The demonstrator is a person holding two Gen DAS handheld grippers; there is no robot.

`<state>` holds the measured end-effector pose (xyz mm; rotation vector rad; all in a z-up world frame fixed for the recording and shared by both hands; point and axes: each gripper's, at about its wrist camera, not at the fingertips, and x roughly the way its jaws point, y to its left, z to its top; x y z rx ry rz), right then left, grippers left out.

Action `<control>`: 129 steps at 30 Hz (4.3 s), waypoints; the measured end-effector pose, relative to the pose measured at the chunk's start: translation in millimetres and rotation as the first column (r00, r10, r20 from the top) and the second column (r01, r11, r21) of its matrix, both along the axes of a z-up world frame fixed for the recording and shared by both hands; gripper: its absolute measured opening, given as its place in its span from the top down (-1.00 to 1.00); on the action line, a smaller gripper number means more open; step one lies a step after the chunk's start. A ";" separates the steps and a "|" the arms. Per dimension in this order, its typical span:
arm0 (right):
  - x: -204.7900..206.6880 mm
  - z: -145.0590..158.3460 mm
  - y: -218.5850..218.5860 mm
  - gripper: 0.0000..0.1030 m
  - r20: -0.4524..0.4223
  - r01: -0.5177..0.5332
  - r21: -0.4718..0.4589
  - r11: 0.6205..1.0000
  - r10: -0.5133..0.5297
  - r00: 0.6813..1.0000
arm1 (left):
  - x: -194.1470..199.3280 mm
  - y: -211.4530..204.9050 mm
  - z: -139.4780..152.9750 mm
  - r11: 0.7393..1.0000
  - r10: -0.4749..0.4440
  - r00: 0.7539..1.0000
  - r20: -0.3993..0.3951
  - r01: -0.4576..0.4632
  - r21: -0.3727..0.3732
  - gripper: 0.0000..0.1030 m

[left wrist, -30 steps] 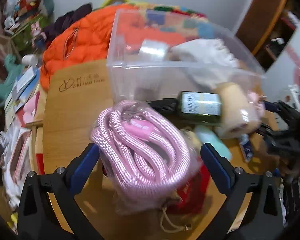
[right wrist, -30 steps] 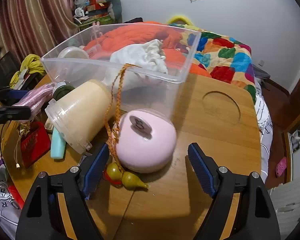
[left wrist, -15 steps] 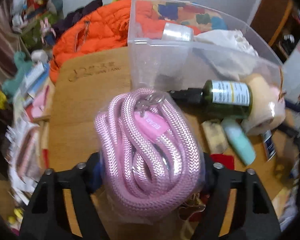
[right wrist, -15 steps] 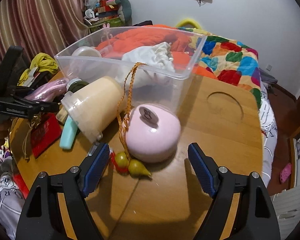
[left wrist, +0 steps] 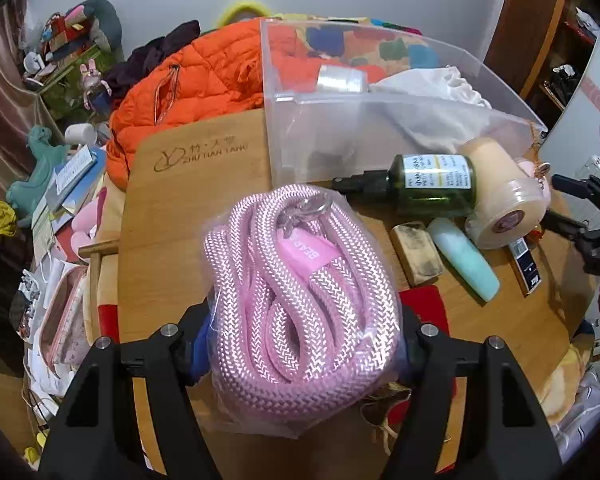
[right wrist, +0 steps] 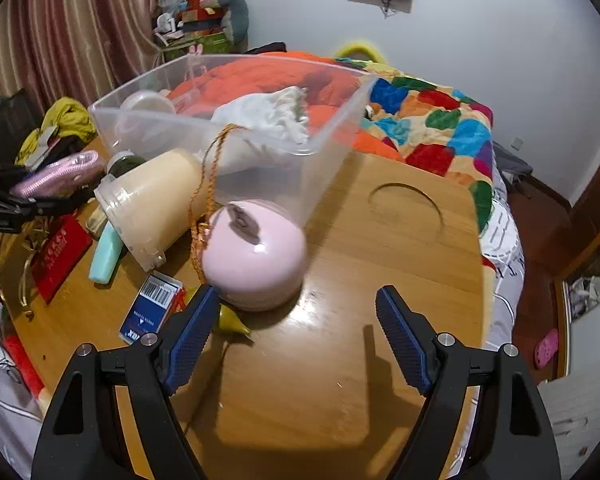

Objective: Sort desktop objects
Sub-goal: 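Close the right tool on the pink round ball, then carry the pink rope with the left tool while the right tool carries the ball to the box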

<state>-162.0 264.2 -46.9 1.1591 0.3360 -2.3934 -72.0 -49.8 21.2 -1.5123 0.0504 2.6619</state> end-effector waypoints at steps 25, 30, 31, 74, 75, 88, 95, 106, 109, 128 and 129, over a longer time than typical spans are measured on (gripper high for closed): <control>4.9 15.2 18.5 -0.17 0.002 0.075 -0.127 0.989 -0.076 0.997 | -28.1 3.7 -12.8 0.991 -0.041 0.996 0.085 0.029 0.129 -0.45; 9.1 32.4 20.4 -0.17 -0.030 0.071 -0.158 0.985 -0.077 0.997 | -24.3 6.2 -12.2 0.994 -0.030 0.998 0.050 0.025 0.111 -0.24; 9.8 35.2 20.5 -0.17 -0.038 0.066 -0.165 0.984 -0.073 0.997 | -20.9 6.0 -11.0 0.995 -0.025 0.999 0.041 0.021 0.101 -0.23; 10.1 15.8 41.8 -0.17 0.045 0.104 -0.167 0.981 -0.098 0.994 | -2.1 12.8 68.0 0.987 -0.038 0.984 -0.173 0.064 0.148 -0.22; 7.6 24.7 41.3 -0.17 0.024 0.101 -0.172 0.980 -0.098 0.995 | -4.2 13.5 71.1 0.987 -0.040 0.983 -0.181 0.067 0.144 -0.22; -34.2 79.9 -0.8 -0.17 -0.134 0.002 -0.193 0.981 -0.028 0.991 | -56.2 29.4 88.4 0.985 -0.080 0.973 -0.216 0.110 0.130 -0.22; -53.1 68.7 -30.1 -0.17 -0.121 -0.046 -0.177 0.983 0.025 0.992 | -87.6 45.2 72.9 0.980 -0.117 0.974 -0.195 0.145 0.139 -0.22; -71.9 49.0 -43.3 -0.17 -0.066 -0.054 -0.169 0.984 0.044 0.997 | -103.4 66.9 48.2 0.963 -0.201 0.968 -0.153 0.224 0.149 -0.22; -72.7 43.9 -43.6 -0.17 -0.047 -0.055 -0.168 0.984 0.048 0.998 | -104.8 70.3 45.2 0.963 -0.214 0.965 -0.154 0.235 0.134 -0.22; -59.3 50.0 -52.0 -0.29 -0.090 -0.035 -0.095 0.995 0.027 0.996 | -97.3 72.2 44.4 0.966 -0.201 0.969 -0.146 0.221 0.131 -0.36; -57.1 51.7 -50.9 -0.30 -0.094 -0.034 -0.095 0.995 0.025 0.995 | -96.2 71.2 46.3 0.967 -0.196 0.969 -0.151 0.216 0.134 -0.37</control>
